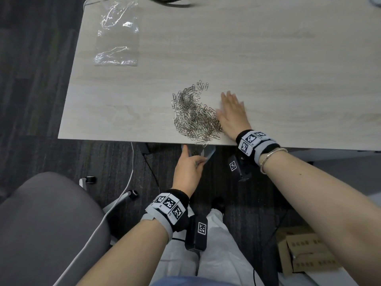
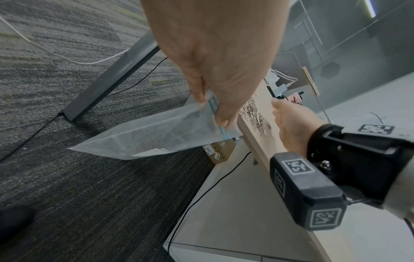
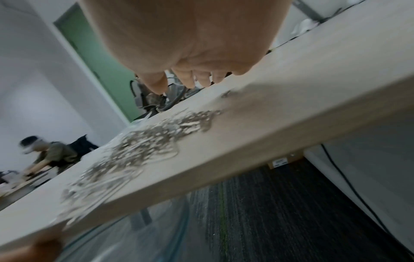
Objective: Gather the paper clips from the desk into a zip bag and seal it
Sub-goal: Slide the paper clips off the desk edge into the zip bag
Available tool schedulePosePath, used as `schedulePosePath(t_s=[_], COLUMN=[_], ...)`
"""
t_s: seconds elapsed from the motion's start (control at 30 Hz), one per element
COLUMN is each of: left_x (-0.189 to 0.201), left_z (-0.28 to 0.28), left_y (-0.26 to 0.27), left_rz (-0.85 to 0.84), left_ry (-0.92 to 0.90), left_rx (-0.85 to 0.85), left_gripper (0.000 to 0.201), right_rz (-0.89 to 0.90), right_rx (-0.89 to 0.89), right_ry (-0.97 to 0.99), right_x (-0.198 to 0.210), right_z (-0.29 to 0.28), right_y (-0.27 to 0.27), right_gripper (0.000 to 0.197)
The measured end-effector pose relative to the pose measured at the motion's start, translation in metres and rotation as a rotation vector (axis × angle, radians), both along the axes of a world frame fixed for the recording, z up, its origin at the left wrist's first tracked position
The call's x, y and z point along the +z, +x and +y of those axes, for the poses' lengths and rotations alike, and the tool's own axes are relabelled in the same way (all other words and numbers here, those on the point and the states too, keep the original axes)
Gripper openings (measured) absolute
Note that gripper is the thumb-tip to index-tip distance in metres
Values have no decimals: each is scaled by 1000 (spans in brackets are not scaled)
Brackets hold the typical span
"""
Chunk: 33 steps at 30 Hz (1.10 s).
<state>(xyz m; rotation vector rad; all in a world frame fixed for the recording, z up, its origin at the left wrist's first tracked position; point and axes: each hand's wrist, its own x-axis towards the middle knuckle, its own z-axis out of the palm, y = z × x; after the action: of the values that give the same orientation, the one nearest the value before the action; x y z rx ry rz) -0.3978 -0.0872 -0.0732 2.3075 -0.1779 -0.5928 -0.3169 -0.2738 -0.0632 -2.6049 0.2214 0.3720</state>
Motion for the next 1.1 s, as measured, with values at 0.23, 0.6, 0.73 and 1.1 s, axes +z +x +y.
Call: schedulePosePath(t_s=[0.23, 0.6, 0.73, 1.1], left_x=[2, 4, 5, 2], left_z=[-5, -31, -38, -40], left_y=[-2, -14, -15, -16], left_rz=[-21, -20, -12, -59], left_ry=[2, -18, -33, -99], left_rx=[-18, -52, -13, 25], left_gripper=[19, 19, 19, 13], right_rz=[78, 34, 37, -78], right_rx=[72, 102, 224, 328], right_ry=[21, 106, 74, 177], right_x=[-4, 1, -2, 0], right_z=[-1, -15, -13, -1], right_y=[-27, -68, -86, -114], right_gripper=[55, 57, 66, 58])
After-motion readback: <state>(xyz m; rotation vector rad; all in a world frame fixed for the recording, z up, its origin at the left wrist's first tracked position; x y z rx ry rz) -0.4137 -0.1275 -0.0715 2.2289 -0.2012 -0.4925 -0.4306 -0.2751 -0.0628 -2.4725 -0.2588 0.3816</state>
